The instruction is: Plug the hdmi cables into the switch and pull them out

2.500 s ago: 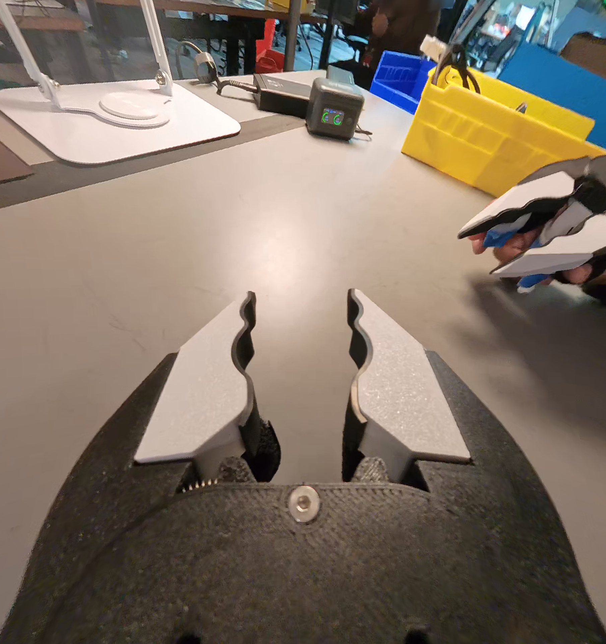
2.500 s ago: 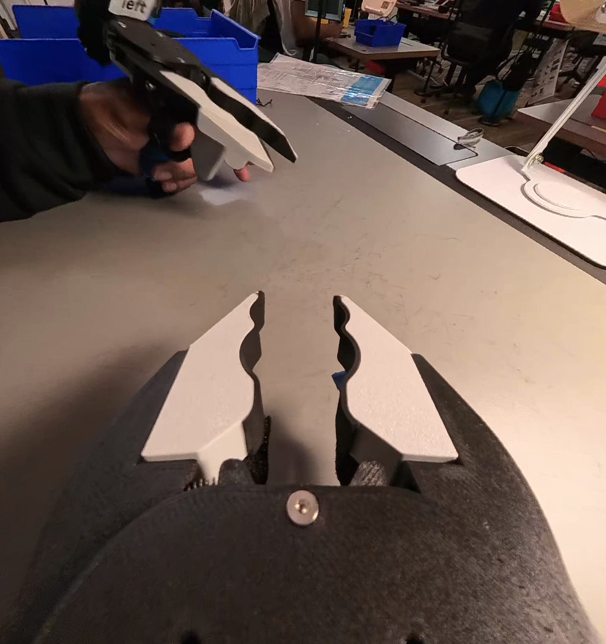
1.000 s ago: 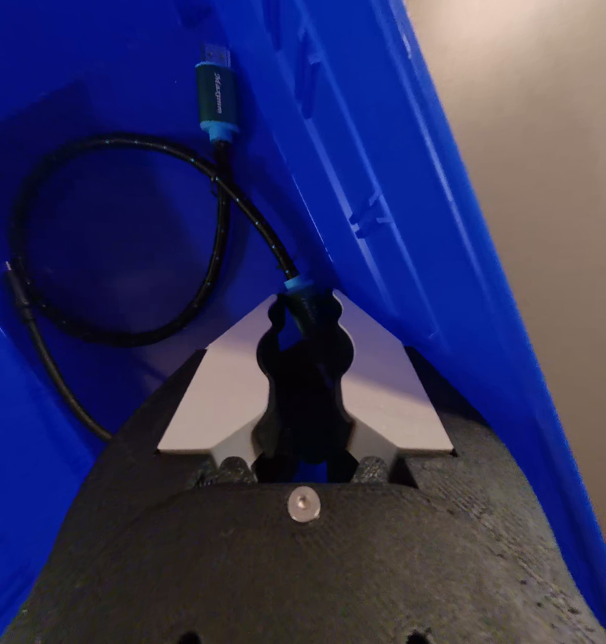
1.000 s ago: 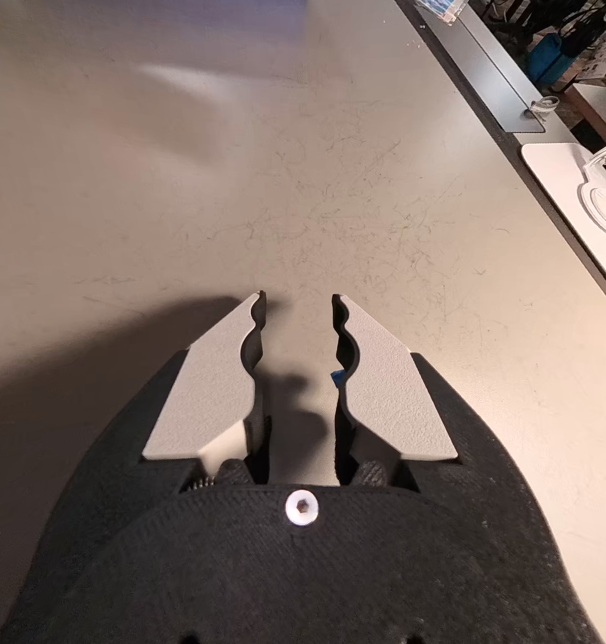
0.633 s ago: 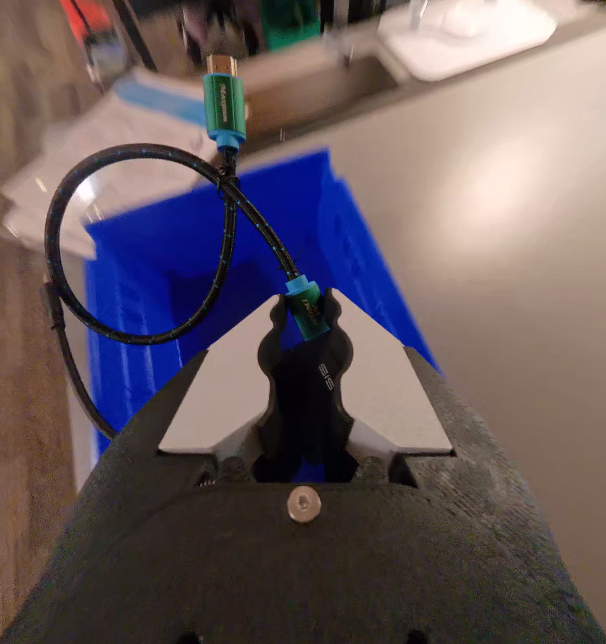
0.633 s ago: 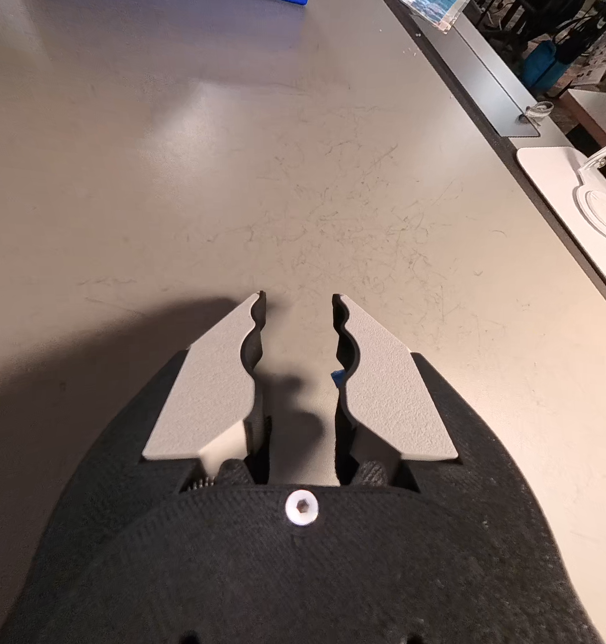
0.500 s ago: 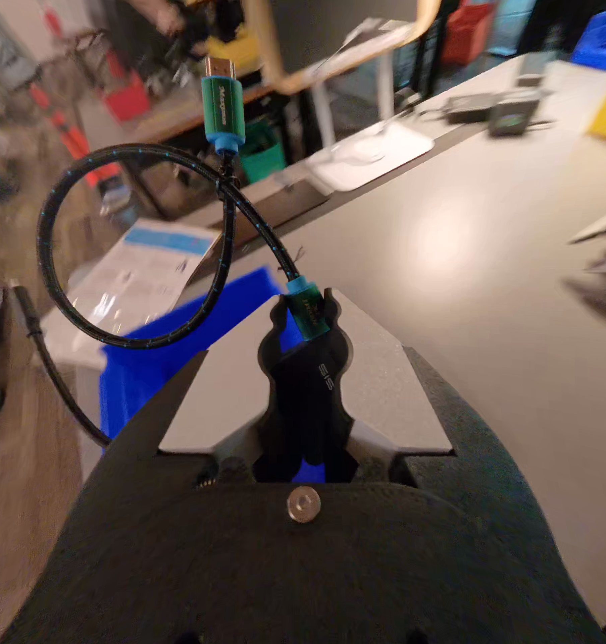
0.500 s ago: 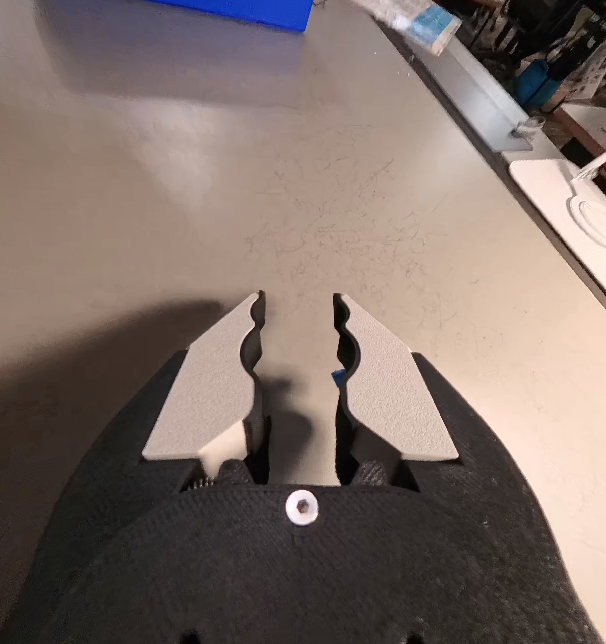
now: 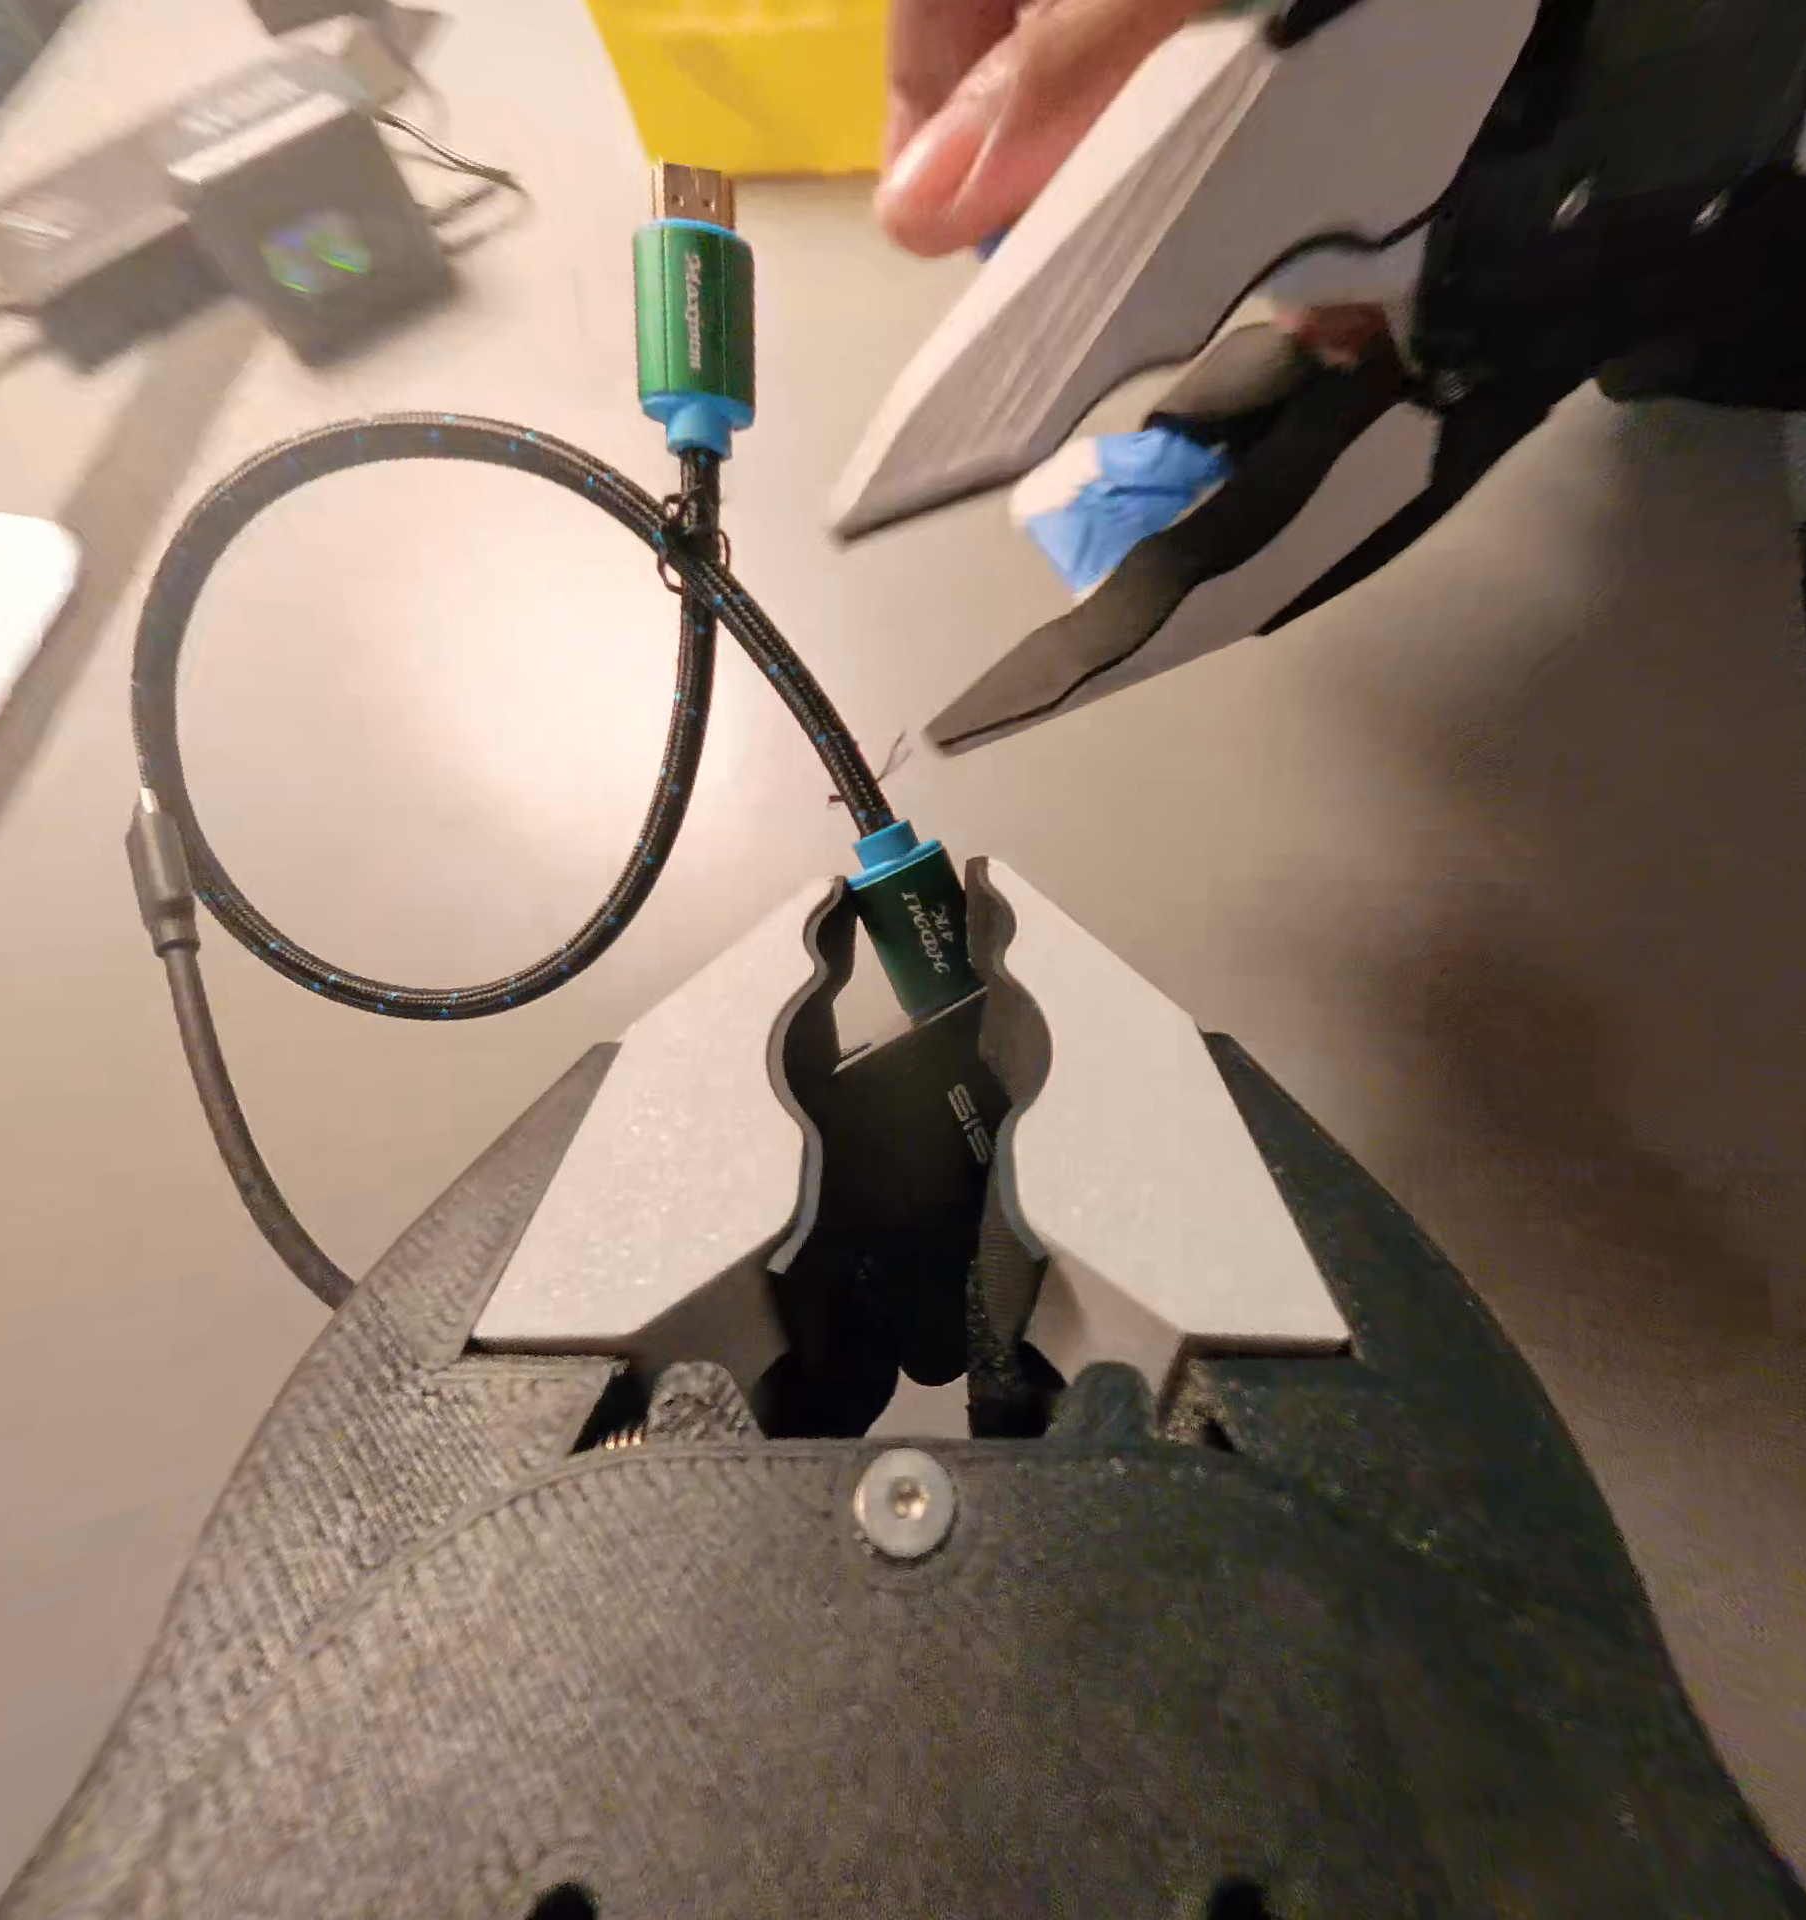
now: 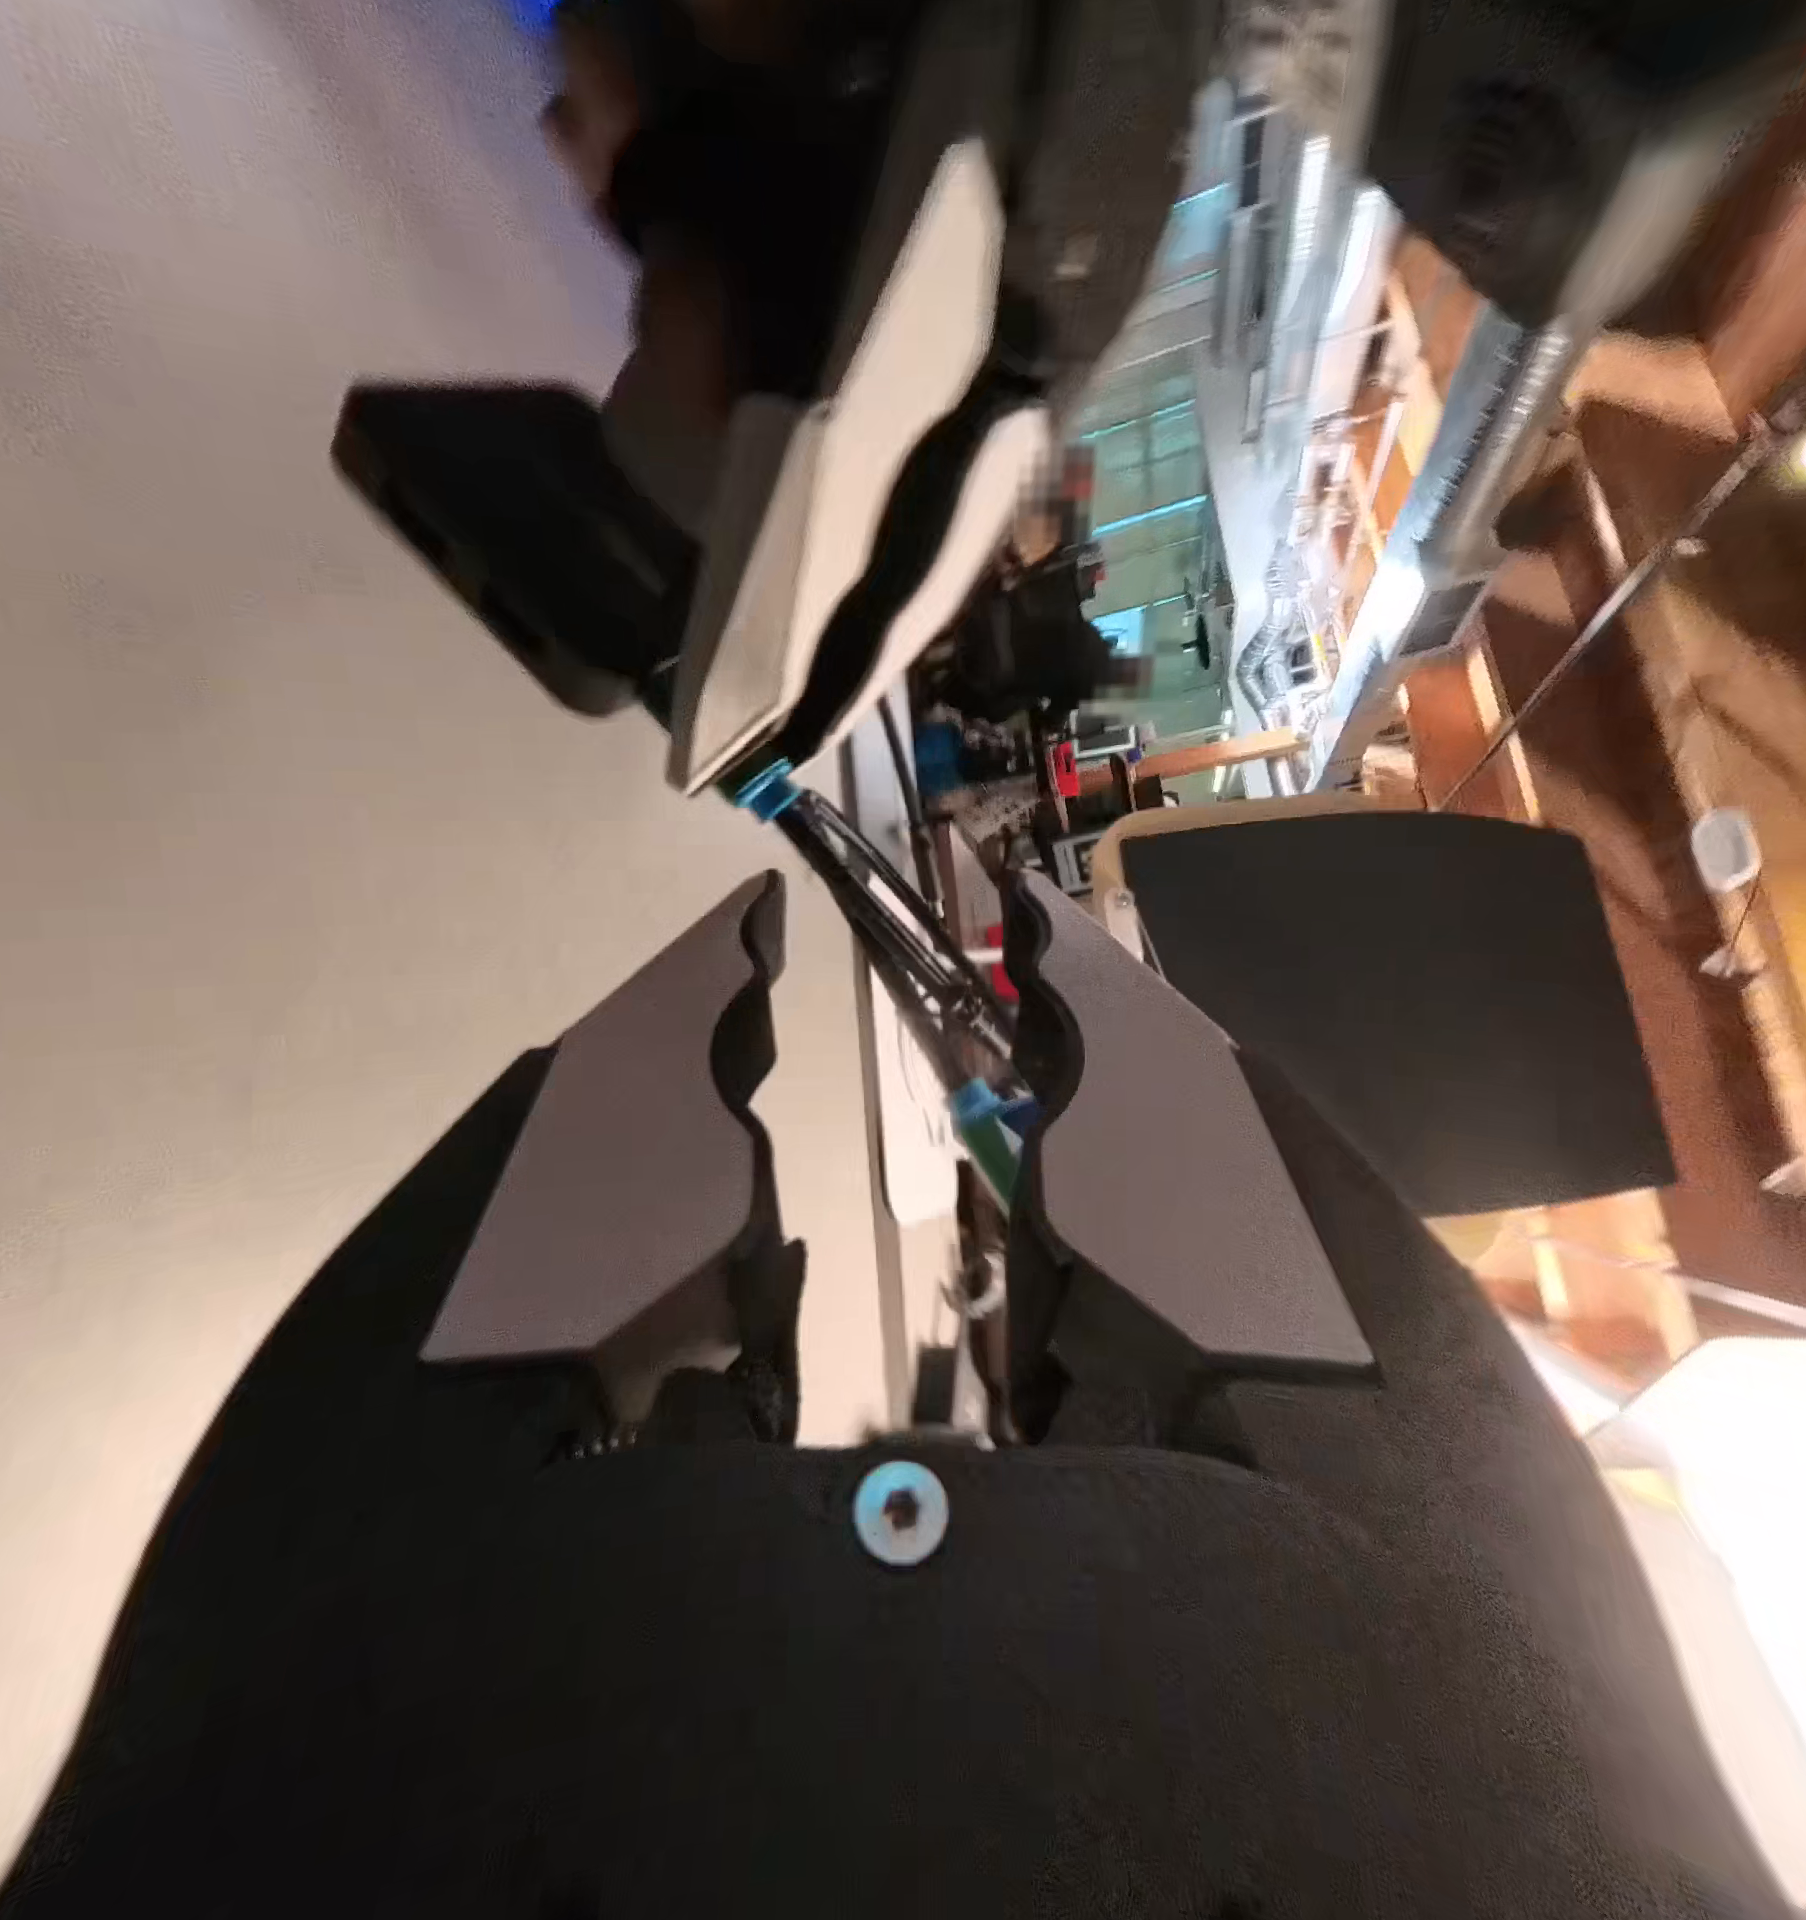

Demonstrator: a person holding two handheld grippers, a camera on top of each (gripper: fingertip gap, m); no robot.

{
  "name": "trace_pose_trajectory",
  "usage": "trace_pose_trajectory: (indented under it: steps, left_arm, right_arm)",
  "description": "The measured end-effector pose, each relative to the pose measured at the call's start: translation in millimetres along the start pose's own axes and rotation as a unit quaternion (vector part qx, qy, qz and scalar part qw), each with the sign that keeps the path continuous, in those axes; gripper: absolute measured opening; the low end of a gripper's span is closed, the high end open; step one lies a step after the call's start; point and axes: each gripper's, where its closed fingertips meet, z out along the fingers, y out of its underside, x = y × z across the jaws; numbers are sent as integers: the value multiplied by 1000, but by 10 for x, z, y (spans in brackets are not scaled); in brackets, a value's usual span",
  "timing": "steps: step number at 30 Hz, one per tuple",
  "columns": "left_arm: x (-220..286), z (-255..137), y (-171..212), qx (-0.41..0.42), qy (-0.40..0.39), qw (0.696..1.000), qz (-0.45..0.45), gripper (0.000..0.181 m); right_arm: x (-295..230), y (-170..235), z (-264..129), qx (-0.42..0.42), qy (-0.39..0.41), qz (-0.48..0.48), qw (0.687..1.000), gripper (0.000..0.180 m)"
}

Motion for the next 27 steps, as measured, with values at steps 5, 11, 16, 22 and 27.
trace_pose_trajectory:
  steps: [5,11,16,22,27]
  left_arm:
    - [99,343,128,-17,52,998,0,21]
    - [92,475,132,38,51,998,-4,23]
    - [-368,88,-162,198,-73,973,-91,44]
    - [-702,-88,-63,299,-40,889,-346,74]
    - [-418,136,-113,304,179,784,-511,71]
  right_arm:
    - [-471,182,67,-16,-22,-56,998,45]
    - [-556,311,203,-59,8,-81,995,14]
    - [-380,644,199,-130,56,-47,989,8]
    - [-150,865,125,-179,120,-30,976,7]
    - [-202,726,172,-159,122,-55,978,8]
